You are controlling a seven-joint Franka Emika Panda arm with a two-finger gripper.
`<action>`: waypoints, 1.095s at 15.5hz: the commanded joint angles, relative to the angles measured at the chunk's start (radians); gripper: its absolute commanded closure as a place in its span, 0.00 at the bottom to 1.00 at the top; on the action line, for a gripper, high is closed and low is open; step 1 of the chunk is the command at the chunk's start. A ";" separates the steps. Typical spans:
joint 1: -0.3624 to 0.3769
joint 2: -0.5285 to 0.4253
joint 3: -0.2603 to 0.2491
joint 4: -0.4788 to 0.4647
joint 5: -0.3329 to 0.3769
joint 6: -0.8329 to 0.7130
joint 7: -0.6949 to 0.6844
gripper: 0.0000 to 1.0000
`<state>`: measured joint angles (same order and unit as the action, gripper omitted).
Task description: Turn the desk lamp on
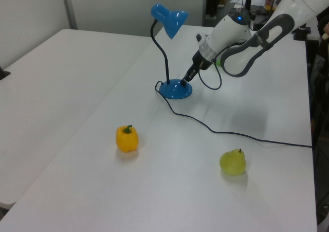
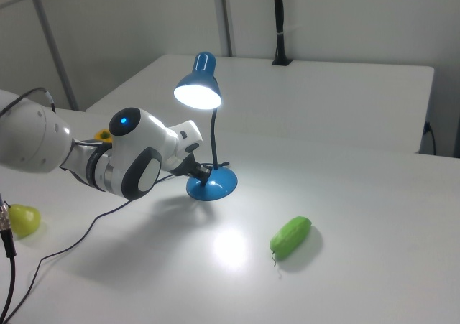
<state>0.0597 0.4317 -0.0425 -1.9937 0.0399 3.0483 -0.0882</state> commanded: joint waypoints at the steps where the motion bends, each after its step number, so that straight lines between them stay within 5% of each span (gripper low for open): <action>1: 0.011 0.039 -0.002 -0.010 0.000 0.073 0.019 1.00; 7: 0.011 0.024 -0.002 -0.016 0.000 0.067 0.021 1.00; 13: 0.012 -0.105 -0.002 -0.115 0.002 0.050 0.024 1.00; 17: 0.017 -0.184 -0.002 -0.117 0.002 -0.153 0.022 1.00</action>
<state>0.0610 0.3570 -0.0413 -2.0594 0.0399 3.0540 -0.0879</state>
